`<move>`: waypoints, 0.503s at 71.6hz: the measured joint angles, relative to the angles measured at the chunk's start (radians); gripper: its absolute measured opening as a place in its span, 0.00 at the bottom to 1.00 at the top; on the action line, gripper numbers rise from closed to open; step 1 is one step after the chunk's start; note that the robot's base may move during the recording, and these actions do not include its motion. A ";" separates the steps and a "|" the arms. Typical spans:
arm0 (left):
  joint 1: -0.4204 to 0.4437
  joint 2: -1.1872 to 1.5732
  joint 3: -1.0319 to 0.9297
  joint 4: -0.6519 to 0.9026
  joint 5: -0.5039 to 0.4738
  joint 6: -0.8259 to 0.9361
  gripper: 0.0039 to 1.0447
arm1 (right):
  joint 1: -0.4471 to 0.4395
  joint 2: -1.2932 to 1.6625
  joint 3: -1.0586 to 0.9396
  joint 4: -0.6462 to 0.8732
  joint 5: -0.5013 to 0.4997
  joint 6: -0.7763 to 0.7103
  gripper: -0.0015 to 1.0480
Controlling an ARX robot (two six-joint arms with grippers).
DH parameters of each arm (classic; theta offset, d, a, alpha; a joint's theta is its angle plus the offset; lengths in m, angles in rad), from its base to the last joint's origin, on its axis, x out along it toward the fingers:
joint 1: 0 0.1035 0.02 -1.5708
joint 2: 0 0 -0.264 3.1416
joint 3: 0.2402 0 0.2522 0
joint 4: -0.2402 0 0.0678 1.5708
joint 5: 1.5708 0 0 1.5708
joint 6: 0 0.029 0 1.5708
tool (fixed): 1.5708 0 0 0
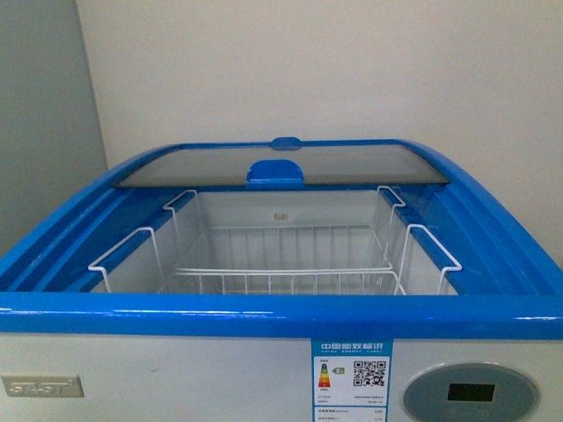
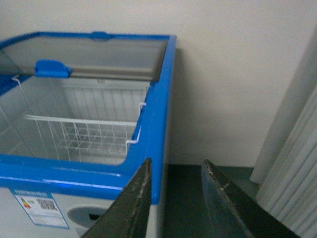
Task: Put drink in fridge
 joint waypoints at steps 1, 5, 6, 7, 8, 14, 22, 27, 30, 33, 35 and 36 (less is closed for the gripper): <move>0.000 0.000 0.000 0.000 0.000 0.000 0.41 | -0.002 -0.011 -0.028 0.009 -0.001 0.002 0.27; 0.000 0.000 0.000 0.000 0.000 0.000 0.55 | -0.003 -0.053 -0.088 0.033 -0.011 0.004 0.13; 0.000 0.000 0.000 0.000 0.000 0.000 0.60 | -0.003 -0.062 -0.100 0.039 -0.010 0.004 0.10; 0.000 0.000 0.000 0.000 0.000 0.000 0.63 | -0.003 -0.071 -0.111 0.045 -0.010 0.004 0.07; 0.000 0.000 0.000 0.000 0.000 0.000 0.66 | -0.004 -0.080 -0.123 0.049 -0.010 0.004 0.03; 0.000 0.000 0.000 0.000 0.000 0.000 0.85 | -0.004 -0.136 -0.183 0.071 -0.010 0.006 0.03; 0.000 0.000 0.000 0.000 0.000 0.002 0.92 | -0.005 -0.174 -0.252 0.078 -0.010 0.007 0.03; 0.000 0.000 0.000 0.000 0.000 0.003 0.92 | -0.005 -0.199 -0.276 0.079 -0.010 0.007 0.03; 0.000 0.000 0.000 0.000 0.000 0.003 0.92 | -0.005 -0.219 -0.291 0.079 -0.010 0.007 0.03; 0.000 0.000 0.000 0.000 0.000 0.003 0.92 | -0.005 -0.240 -0.308 0.079 -0.010 0.007 0.03; 0.000 0.000 0.000 0.000 0.000 0.003 0.92 | -0.005 -0.248 -0.316 0.079 -0.010 0.007 0.03; 0.000 0.000 0.000 0.000 0.000 0.003 0.92 | -0.005 -0.254 -0.320 0.079 -0.010 0.007 0.03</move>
